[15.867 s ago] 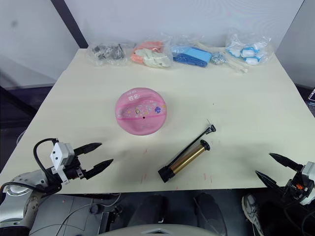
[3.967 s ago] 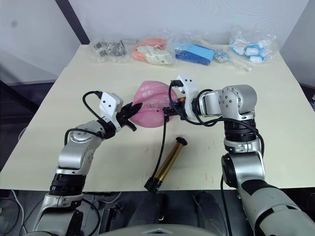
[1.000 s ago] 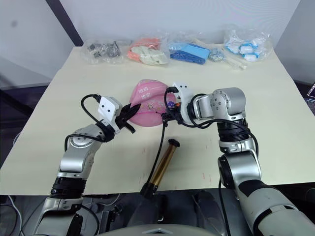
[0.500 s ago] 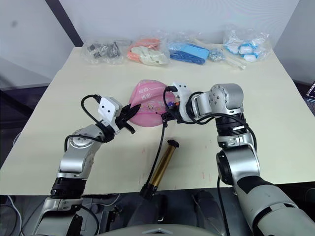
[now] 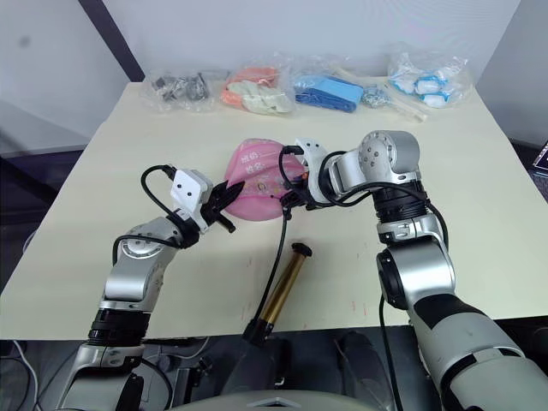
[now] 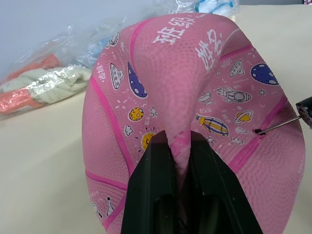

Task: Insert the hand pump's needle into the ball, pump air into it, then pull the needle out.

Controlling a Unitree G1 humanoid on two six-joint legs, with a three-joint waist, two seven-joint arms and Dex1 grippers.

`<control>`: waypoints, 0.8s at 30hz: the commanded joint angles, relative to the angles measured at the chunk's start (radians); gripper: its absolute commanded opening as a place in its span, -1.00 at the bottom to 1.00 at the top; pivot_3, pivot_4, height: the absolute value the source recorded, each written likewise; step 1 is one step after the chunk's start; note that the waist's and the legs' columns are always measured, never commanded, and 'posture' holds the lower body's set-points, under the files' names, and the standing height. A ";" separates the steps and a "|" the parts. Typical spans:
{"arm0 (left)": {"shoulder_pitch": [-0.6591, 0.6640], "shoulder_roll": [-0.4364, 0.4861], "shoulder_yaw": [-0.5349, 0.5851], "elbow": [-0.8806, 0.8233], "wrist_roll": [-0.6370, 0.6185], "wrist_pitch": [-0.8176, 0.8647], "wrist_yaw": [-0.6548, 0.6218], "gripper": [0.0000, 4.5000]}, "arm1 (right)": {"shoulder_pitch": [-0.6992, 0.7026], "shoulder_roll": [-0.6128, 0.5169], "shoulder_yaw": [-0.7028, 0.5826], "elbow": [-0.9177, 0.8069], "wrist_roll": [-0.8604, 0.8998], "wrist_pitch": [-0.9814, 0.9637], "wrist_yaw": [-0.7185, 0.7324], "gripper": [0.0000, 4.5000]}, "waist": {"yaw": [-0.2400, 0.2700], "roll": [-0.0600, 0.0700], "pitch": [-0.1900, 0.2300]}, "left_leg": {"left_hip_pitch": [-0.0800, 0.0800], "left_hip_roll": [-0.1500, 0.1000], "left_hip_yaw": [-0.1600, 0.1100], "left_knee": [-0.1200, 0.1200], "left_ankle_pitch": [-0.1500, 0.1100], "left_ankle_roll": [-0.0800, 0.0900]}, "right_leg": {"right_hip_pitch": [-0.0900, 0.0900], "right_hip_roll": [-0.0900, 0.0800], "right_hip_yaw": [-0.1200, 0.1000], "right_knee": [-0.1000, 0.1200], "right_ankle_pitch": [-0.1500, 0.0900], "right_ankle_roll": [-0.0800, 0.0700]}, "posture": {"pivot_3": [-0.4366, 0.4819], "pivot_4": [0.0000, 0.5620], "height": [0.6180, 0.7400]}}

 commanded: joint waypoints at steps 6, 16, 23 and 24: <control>-0.002 0.004 -0.007 0.000 0.004 -0.018 -0.018 -0.98 | -0.106 -0.047 0.087 0.106 0.113 0.006 -0.018 -0.85 | 0.000 0.000 0.000 | 0.000 0.000 0.000 0.000 0.000 0.000 | 0.000 0.000 0.000 -0.001 0.000 0.000 | -0.05 -0.47 1.00; 0.004 0.003 -0.009 0.003 0.004 -0.023 -0.026 -0.98 | -0.154 -0.066 0.156 0.118 0.149 0.006 -0.020 -0.85 | 0.001 0.000 0.000 | -0.001 0.000 0.000 0.000 0.000 0.000 | 0.000 0.000 0.000 -0.001 0.000 0.000 | -0.05 -0.47 1.00; 0.006 0.001 -0.015 0.008 0.006 -0.030 -0.031 -0.98 | -0.229 -0.074 0.217 0.194 0.156 0.006 0.007 -0.85 | 0.001 0.000 0.000 | -0.001 0.000 0.000 0.000 0.000 0.000 | 0.000 0.000 0.000 -0.001 0.000 0.000 | -0.05 -0.47 1.00; 0.005 0.000 -0.016 0.008 0.005 -0.030 -0.031 -0.98 | -0.240 -0.074 0.225 0.205 0.149 0.006 0.013 -0.85 | 0.001 0.000 0.000 | -0.001 0.000 0.000 0.000 0.000 0.000 | 0.000 0.000 0.000 -0.001 0.000 0.000 | -0.05 -0.47 1.00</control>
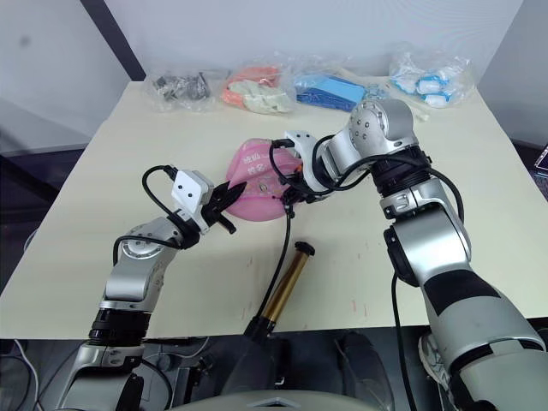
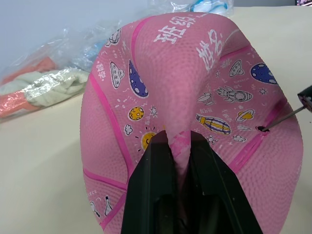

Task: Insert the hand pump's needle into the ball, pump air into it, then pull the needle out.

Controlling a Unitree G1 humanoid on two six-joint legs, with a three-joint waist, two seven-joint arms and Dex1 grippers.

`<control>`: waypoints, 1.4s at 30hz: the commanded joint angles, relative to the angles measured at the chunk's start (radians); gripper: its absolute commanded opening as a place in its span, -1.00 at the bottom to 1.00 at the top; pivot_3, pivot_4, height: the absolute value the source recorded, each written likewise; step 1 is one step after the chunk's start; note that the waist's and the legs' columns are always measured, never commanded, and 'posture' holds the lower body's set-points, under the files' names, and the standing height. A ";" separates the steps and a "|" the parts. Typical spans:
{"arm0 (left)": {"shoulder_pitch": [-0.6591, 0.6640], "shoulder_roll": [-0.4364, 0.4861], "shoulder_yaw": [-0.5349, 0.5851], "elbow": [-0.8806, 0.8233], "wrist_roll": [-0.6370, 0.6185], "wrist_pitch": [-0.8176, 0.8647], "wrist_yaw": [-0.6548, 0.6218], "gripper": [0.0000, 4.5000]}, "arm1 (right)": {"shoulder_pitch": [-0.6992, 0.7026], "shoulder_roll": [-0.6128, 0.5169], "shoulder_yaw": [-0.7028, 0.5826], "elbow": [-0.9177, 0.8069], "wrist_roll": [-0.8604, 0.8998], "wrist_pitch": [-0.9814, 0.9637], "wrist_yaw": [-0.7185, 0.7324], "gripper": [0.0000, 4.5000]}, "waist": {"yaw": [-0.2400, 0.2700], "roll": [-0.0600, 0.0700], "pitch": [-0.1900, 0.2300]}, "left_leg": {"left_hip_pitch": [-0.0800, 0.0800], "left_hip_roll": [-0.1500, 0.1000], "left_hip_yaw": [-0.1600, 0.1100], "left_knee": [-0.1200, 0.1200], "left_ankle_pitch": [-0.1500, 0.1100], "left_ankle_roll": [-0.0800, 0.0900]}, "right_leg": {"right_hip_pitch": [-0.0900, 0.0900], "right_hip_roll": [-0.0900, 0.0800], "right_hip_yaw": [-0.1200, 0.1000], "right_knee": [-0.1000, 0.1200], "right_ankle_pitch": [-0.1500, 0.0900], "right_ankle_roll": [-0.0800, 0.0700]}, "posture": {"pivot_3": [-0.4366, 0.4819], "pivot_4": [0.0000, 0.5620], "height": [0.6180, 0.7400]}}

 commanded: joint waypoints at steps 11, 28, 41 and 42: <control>0.011 -0.008 -0.019 0.022 0.007 -0.029 -0.011 -0.98 | -0.102 -0.013 0.096 0.069 -0.067 0.006 0.127 -0.85 | 0.003 0.000 0.000 | 0.000 0.000 0.000 0.000 0.000 0.000 | 0.000 0.000 0.000 -0.001 0.000 0.000 | -0.05 -0.47 1.00; 0.016 -0.015 -0.024 0.046 0.007 -0.055 -0.015 -0.98 | -0.152 0.022 0.089 0.073 -0.188 0.006 0.280 -0.85 | 0.003 0.000 0.000 | 0.000 0.000 -0.001 0.000 0.000 0.000 | 0.000 0.000 -0.001 -0.001 0.000 0.000 | -0.05 -0.47 1.00; 0.009 -0.013 -0.025 0.064 0.007 -0.064 -0.019 -0.98 | -0.116 0.004 0.077 0.006 -0.235 0.006 0.321 -0.85 | 0.004 0.000 0.000 | -0.001 0.000 -0.001 0.000 0.000 0.000 | 0.000 -0.001 -0.001 -0.001 0.000 0.000 | -0.05 -0.47 1.00; 0.009 -0.013 -0.025 0.065 0.007 -0.065 -0.020 -0.98 | -0.114 0.004 0.080 0.005 -0.239 0.006 0.323 -0.85 | 0.004 0.000 0.000 | -0.001 0.000 -0.001 0.000 0.000 0.000 | 0.000 -0.001 -0.001 -0.001 0.000 0.000 | -0.05 -0.47 1.00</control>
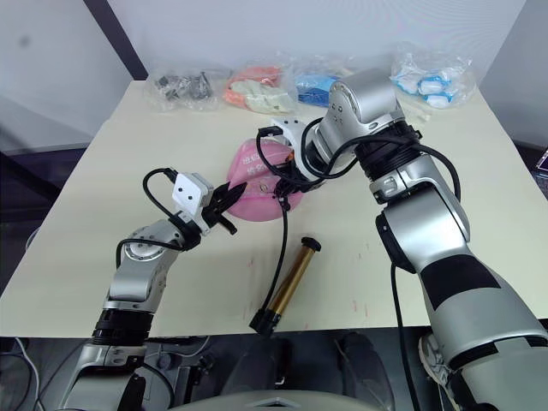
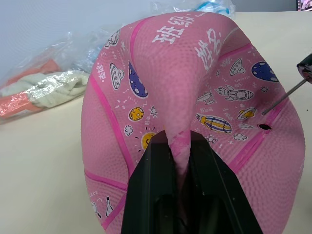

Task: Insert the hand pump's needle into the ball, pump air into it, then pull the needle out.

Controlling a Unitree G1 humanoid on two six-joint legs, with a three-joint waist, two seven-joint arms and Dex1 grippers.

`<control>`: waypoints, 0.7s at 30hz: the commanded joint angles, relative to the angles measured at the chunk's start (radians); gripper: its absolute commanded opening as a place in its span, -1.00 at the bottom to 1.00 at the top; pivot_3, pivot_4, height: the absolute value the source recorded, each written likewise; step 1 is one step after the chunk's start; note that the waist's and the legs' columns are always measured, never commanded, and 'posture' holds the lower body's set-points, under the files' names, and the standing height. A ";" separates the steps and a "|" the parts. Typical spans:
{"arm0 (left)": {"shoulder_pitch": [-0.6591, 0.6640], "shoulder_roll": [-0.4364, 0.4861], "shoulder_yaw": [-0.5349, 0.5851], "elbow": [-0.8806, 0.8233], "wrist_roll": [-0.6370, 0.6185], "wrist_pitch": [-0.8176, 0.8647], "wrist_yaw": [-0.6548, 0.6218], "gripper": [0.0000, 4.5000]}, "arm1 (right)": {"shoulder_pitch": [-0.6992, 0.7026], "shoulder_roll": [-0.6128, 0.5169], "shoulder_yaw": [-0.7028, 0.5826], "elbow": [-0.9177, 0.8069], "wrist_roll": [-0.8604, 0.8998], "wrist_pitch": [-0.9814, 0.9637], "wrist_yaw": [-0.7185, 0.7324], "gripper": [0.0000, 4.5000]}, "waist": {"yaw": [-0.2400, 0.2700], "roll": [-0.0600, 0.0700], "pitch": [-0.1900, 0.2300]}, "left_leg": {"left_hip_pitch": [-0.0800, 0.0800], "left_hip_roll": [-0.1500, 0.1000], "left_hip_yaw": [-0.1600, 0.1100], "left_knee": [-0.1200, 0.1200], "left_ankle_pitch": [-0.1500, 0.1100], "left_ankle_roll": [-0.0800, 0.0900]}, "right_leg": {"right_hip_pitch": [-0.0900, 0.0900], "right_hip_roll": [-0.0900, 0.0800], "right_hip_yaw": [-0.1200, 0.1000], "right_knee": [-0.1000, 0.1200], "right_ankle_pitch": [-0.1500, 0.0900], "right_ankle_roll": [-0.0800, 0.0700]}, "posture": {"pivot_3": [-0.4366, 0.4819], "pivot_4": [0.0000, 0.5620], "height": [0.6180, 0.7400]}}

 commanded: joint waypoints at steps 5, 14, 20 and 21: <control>0.008 -0.002 -0.019 0.016 0.008 0.003 -0.018 -0.98 | 0.008 -0.010 0.010 -0.034 -0.025 0.005 0.028 -0.85 | 0.000 0.000 0.000 | 0.000 0.000 0.000 0.000 0.000 0.000 | 0.000 0.000 0.000 0.000 0.000 0.000 | -0.05 -0.47 1.00; 0.010 -0.003 -0.019 0.014 0.009 0.003 -0.017 -0.98 | 0.009 -0.002 0.008 -0.041 -0.043 0.005 0.045 -0.85 | 0.000 0.000 0.000 | 0.000 0.000 0.000 0.000 0.000 0.000 | 0.000 0.000 0.000 0.000 0.000 0.000 | -0.05 -0.47 1.00; 0.012 -0.002 -0.020 0.014 0.009 0.003 -0.017 -0.98 | 0.022 0.002 0.013 -0.059 -0.055 0.005 0.054 -0.85 | 0.000 0.000 0.000 | 0.000 0.000 0.000 0.000 0.000 0.000 | 0.000 0.000 0.000 0.000 0.000 0.000 | -0.05 -0.47 1.00; 0.012 -0.002 -0.020 0.014 0.009 0.003 -0.018 -0.98 | 0.023 0.004 0.012 -0.059 -0.059 0.005 0.053 -0.85 | 0.000 0.000 0.000 | 0.000 0.000 0.000 0.000 0.000 0.000 | 0.000 0.000 0.000 0.000 0.000 0.000 | -0.05 -0.47 1.00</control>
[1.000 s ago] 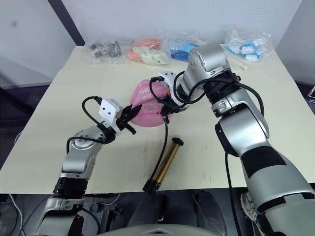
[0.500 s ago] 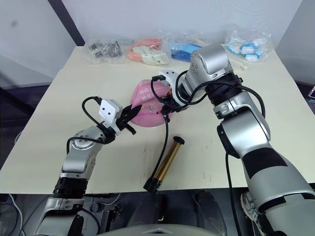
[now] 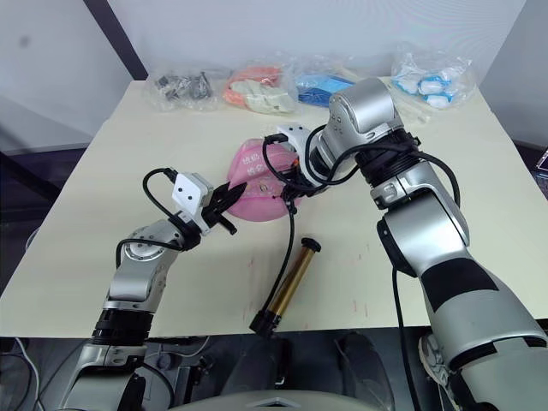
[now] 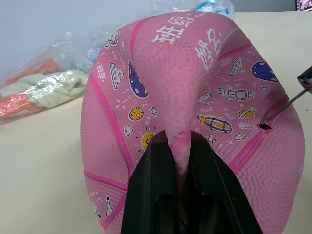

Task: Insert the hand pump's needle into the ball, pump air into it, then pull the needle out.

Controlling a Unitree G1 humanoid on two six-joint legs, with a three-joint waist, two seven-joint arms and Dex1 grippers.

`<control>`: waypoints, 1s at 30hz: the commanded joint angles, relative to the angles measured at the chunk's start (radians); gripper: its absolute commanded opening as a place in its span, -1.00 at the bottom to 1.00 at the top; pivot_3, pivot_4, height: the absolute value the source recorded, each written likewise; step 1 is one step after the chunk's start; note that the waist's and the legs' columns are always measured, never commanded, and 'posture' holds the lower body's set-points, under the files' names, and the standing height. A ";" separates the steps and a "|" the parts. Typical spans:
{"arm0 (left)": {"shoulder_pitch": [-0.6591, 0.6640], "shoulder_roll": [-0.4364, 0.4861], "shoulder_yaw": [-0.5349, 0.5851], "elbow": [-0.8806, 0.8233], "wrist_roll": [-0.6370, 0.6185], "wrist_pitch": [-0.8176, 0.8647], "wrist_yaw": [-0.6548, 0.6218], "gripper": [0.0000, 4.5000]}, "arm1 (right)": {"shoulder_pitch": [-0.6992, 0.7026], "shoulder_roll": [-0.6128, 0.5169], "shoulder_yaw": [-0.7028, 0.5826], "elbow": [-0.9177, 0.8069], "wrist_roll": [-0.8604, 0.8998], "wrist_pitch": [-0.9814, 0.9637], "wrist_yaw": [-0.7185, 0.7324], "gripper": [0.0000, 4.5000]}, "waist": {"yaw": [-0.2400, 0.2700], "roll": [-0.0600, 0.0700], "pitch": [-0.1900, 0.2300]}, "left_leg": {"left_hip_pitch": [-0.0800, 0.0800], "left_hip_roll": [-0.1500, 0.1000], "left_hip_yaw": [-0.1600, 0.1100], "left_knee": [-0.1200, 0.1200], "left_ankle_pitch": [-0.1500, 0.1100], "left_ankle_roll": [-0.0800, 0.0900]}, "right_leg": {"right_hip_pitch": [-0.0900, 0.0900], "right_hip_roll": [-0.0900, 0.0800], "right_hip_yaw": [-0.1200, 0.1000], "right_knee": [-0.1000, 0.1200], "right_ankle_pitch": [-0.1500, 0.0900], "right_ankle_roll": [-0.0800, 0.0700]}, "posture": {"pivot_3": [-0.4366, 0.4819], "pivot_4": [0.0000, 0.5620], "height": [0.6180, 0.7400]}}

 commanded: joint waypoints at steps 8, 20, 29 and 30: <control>0.018 -0.002 -0.020 0.003 0.009 0.009 -0.012 -0.98 | -0.003 0.014 -0.013 -0.044 -0.022 0.005 0.018 -0.85 | 0.000 0.000 0.000 | 0.000 0.000 0.000 0.000 0.000 0.000 | 0.000 0.000 0.000 0.000 0.000 0.000 | -0.05 -0.47 1.00; 0.020 -0.004 -0.022 -0.010 0.008 0.017 -0.009 -0.98 | 0.005 0.015 -0.014 -0.045 -0.056 0.005 0.031 -0.85 | 0.000 0.000 0.000 | 0.000 0.000 0.000 0.000 0.000 0.000 | 0.000 0.000 0.000 0.000 0.000 0.000 | -0.05 -0.47 1.00; 0.022 -0.008 -0.025 -0.020 0.007 0.025 -0.005 -0.98 | 0.014 0.027 -0.019 -0.050 -0.067 0.005 0.032 -0.85 | 0.000 0.000 0.000 | 0.000 0.000 0.000 0.000 0.000 0.000 | 0.000 0.000 0.000 0.000 0.000 0.000 | -0.05 -0.47 1.00; 0.022 -0.008 -0.025 -0.022 0.007 0.026 -0.005 -0.98 | 0.014 0.029 -0.021 -0.047 -0.070 0.003 0.032 -0.85 | 0.000 0.000 0.000 | 0.000 0.000 0.000 0.000 0.000 0.000 | 0.000 0.000 0.000 0.000 0.000 0.000 | -0.05 -0.47 1.00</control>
